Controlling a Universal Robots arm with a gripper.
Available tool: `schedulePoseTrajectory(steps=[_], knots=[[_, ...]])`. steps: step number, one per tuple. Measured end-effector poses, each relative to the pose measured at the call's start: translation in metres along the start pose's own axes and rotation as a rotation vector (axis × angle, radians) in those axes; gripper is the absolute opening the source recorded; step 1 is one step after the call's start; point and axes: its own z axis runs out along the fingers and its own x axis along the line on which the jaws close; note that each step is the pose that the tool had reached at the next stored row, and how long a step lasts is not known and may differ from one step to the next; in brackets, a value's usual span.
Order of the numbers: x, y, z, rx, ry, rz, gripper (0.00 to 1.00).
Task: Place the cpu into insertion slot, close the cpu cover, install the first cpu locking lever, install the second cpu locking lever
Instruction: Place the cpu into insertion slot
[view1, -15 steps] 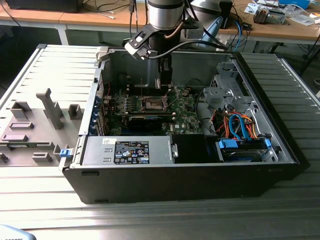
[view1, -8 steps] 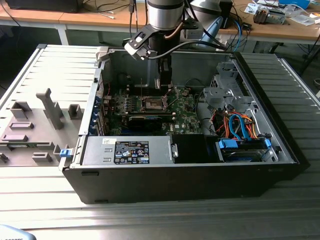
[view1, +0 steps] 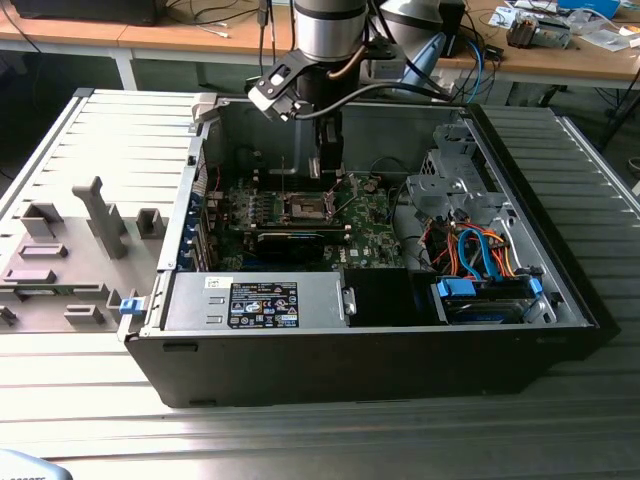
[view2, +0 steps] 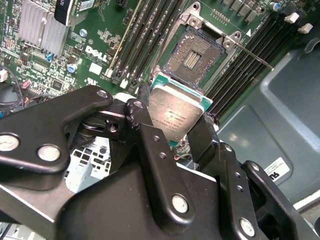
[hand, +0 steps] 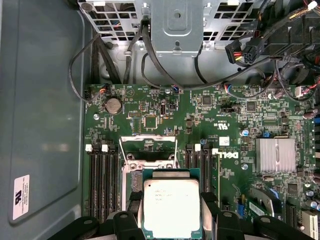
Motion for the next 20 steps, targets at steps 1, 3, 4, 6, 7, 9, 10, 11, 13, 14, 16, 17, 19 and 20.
schedulePoseTrajectory(steps=[1, 3, 4, 6, 7, 9, 10, 11, 13, 14, 16, 17, 19, 20], knots=[[0.0000, -0.0002, 0.0001, 0.0000, 0.0000, 0.000, 0.55], [0.0000, -0.0003, 0.0003, 0.0000, 0.0000, 0.000, 0.55], [0.0000, -0.0005, 0.0005, -0.0001, 0.0001, 0.000, 0.55], [0.0000, -0.0007, 0.0007, 0.0000, 0.0001, 0.000, 0.55], [0.0000, -0.0009, 0.0009, 0.0000, 0.0000, 0.000, 0.55], [0.0000, -0.0012, 0.0013, 0.0000, 0.0000, 0.000, 0.55], [0.0000, -0.0014, 0.0015, 0.0000, 0.0000, 0.000, 0.55], [0.0000, -0.0015, 0.0017, -0.0001, 0.0001, 0.000, 0.55], [0.0000, -0.0017, 0.0019, 0.0000, 0.0001, 0.000, 0.55], [0.0000, -0.0017, 0.0020, 0.0000, 0.0000, 0.000, 0.55], [0.0000, -0.0020, 0.0027, 0.0000, 0.0001, 0.000, 0.55], [0.0000, -0.0020, 0.0028, 0.0000, 0.0000, 0.000, 0.55], [0.0000, -0.0021, 0.0031, 0.0000, 0.0001, 0.000, 0.55], [0.0000, -0.0021, 0.0033, 0.0000, 0.0001, 0.000, 0.55]])
